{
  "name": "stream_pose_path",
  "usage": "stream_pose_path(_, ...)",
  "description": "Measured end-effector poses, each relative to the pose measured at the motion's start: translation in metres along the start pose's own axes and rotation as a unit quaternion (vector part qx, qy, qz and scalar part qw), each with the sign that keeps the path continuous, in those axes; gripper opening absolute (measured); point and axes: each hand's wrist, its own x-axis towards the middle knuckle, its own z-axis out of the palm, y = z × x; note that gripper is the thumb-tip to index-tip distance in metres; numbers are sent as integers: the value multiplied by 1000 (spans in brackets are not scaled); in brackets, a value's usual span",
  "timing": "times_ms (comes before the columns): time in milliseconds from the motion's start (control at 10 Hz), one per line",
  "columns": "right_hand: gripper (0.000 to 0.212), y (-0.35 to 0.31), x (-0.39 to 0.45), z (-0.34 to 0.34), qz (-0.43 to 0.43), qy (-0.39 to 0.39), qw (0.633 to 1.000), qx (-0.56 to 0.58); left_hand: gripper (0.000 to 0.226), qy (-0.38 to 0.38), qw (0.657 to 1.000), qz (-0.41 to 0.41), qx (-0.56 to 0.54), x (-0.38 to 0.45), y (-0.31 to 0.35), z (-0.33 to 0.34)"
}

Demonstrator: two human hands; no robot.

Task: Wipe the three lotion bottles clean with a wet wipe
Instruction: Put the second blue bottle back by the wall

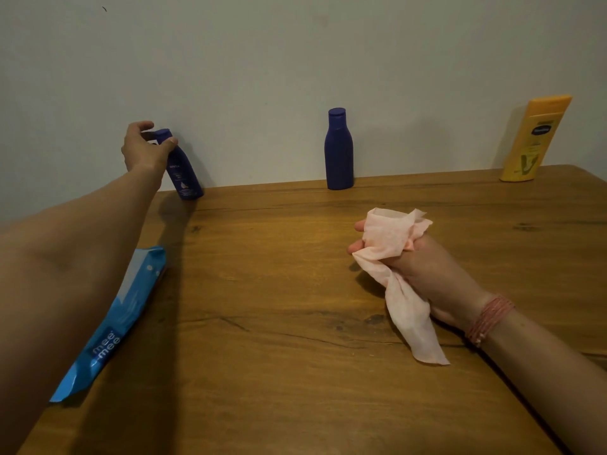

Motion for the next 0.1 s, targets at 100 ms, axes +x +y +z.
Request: stream_pose_path(100, 19, 1, 1, -3, 2, 11, 1000, -8, 53, 19, 1000, 4, -1, -2, 5, -5)
